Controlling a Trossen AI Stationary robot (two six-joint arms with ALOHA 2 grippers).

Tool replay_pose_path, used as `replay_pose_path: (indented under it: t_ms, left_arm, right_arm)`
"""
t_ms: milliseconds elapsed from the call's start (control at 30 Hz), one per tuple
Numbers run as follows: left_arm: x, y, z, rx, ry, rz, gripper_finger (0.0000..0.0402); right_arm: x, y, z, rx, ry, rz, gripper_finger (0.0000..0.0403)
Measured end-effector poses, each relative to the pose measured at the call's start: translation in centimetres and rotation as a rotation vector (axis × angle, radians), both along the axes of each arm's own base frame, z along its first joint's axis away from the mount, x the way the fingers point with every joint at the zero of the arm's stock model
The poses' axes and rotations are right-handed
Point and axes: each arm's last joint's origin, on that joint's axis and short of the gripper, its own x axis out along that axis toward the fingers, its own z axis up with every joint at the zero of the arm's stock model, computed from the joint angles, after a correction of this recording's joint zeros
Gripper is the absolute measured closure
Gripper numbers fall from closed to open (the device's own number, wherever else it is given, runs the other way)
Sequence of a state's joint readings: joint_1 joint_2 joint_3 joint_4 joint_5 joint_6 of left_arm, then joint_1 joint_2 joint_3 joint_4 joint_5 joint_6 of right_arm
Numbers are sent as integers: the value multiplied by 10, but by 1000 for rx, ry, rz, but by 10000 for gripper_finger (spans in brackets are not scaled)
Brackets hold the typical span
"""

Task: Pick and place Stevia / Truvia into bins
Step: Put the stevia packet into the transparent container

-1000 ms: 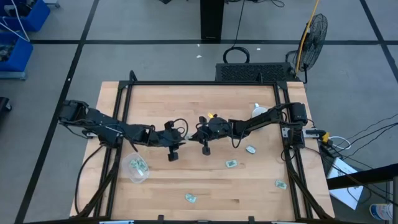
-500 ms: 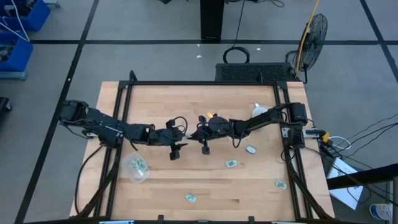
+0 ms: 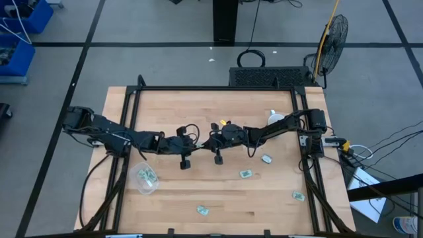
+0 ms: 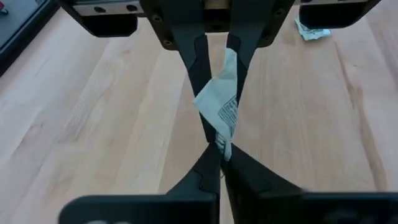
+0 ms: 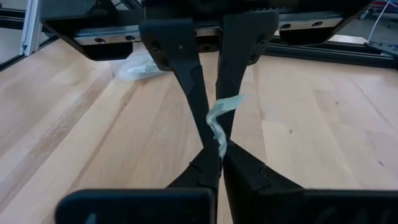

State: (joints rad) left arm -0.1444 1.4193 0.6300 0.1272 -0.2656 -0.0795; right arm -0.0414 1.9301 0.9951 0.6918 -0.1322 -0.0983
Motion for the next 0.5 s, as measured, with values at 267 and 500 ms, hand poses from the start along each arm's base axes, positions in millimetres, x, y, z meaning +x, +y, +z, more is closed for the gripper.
replay_pose_path:
  t_ms: [267,500]
  left_arm:
    - [0,0,-1,1,7,5,386]
    - [-14,-11,2,13,144,-41,390]
  right_arm:
    - [-1,1,-2,43,23,17,339]
    - [-2,-1,-5,18,64,-52,263]
